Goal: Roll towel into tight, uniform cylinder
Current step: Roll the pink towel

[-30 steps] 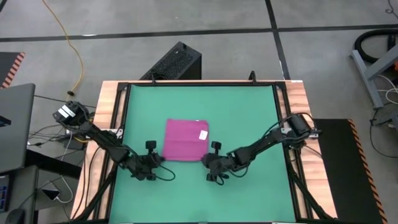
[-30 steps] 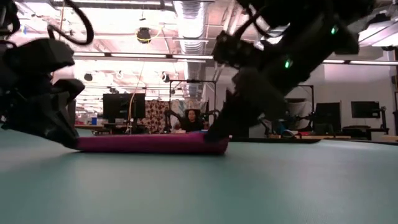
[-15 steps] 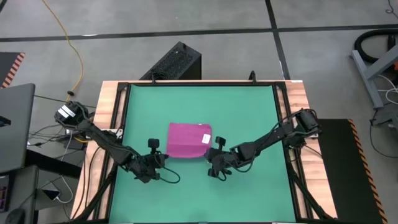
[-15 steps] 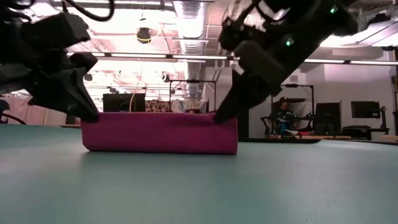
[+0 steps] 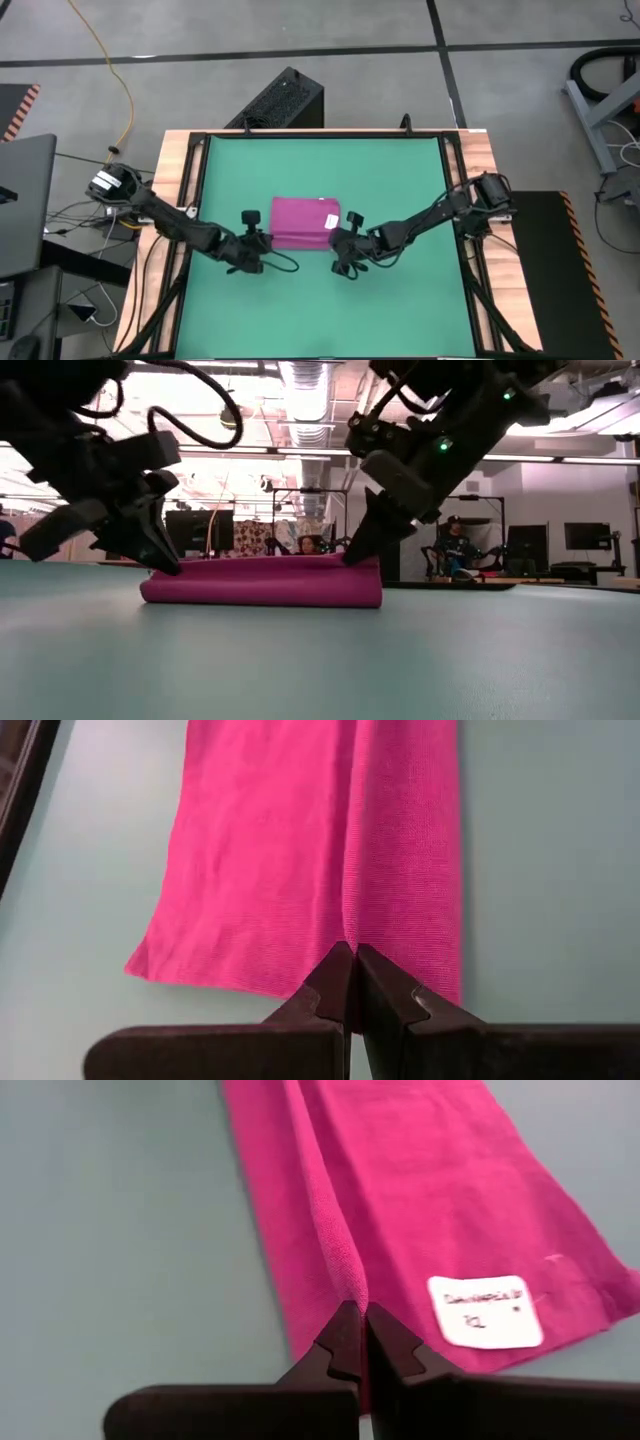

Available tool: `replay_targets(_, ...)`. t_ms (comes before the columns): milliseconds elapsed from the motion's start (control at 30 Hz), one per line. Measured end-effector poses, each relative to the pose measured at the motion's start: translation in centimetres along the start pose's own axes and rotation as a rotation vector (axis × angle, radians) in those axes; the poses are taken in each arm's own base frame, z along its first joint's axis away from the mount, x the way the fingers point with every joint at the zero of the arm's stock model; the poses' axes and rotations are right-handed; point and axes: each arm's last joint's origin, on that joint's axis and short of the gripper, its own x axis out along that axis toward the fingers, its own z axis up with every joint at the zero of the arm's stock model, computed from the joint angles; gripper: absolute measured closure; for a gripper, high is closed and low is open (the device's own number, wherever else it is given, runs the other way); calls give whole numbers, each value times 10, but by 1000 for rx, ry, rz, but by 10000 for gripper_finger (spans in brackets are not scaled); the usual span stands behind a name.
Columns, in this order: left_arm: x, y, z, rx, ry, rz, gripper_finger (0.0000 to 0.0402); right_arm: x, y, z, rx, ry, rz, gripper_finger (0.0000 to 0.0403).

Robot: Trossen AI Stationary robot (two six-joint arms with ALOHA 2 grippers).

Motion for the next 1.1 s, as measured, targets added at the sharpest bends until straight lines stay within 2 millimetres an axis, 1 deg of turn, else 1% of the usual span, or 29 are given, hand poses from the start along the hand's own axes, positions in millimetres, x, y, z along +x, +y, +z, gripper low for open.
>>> replay_targets(200, 8, 7, -1, -13, 33, -16, 401, 5, -8, 1, 22, 14, 4, 388)
replay_targets(333, 17, 5, -4, -6, 62, -13, 401, 5, -10, 0, 23, 31, -6, 385)
replay_targets(467, 23, 1, -7, -4, 75, -7, 401, 5, -11, -3, 35, 57, -17, 370)
replay_targets(633, 24, 1, -7, -32, 71, 35, 401, 5, -12, -4, 34, 61, -21, 349)
replay_targets(767, 24, 1, -7, -31, 69, 48, 400, 7, -16, -3, 39, 68, -36, 339)
replay_targets(933, 22, -2, -8, -20, 65, 55, 385, 11, -25, 0, 65, 69, -58, 319)
replay_targets(1100, 20, -3, -9, -5, 62, 91, 370, 12, -27, 4, 21, 35, -58, 288)
